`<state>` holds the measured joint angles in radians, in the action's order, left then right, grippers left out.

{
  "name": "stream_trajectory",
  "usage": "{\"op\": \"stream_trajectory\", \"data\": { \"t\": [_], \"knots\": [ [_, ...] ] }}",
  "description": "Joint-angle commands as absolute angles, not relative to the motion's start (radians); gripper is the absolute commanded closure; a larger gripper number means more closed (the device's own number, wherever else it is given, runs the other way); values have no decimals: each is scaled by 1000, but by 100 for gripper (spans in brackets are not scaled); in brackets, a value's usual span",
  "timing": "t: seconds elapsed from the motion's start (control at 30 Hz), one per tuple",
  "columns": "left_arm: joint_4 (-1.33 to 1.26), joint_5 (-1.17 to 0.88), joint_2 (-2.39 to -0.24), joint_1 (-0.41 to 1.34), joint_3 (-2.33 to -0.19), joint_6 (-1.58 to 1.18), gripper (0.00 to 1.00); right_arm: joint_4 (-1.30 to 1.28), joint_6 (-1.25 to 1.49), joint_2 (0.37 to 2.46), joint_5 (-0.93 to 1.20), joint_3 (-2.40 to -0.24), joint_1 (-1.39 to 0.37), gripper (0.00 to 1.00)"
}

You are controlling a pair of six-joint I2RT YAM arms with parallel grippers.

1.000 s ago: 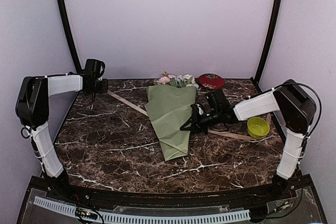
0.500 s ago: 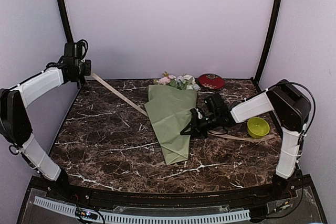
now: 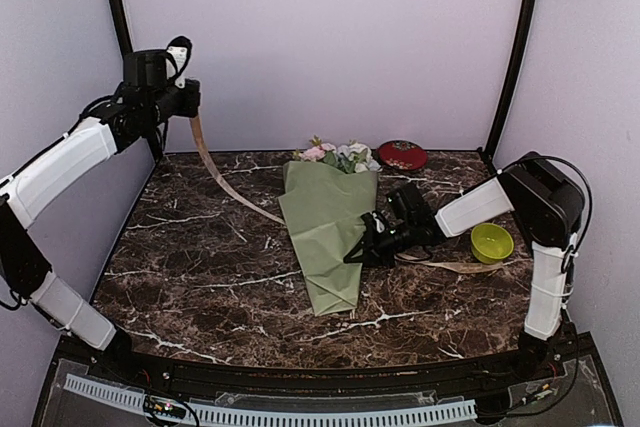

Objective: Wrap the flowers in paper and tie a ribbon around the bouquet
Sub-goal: Pick up the right side of the ribbon from the center of the board.

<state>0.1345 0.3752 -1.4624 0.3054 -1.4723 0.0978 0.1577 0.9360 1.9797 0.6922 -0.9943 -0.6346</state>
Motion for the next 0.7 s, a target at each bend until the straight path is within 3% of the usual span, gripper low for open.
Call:
{"op": "stream_trajectory", "data": {
  "t": [0.0,0.23,0.33,0.67],
  "knots": [
    [142,137,-1534,493,-1508,115,100,172,921,1999,702,-997,-640,100],
    [168,-155,-1811,727,-1606,64,100,177,927,2006,694,-993,-641,100],
    [163,-255,-1932,742,-1632,-12,100,182,931,2005,693,-988,-640,100],
    [182,-309,-2188,744,-1640,-145,100,192,937,1977,670,-973,-642,100]
  ]
}}
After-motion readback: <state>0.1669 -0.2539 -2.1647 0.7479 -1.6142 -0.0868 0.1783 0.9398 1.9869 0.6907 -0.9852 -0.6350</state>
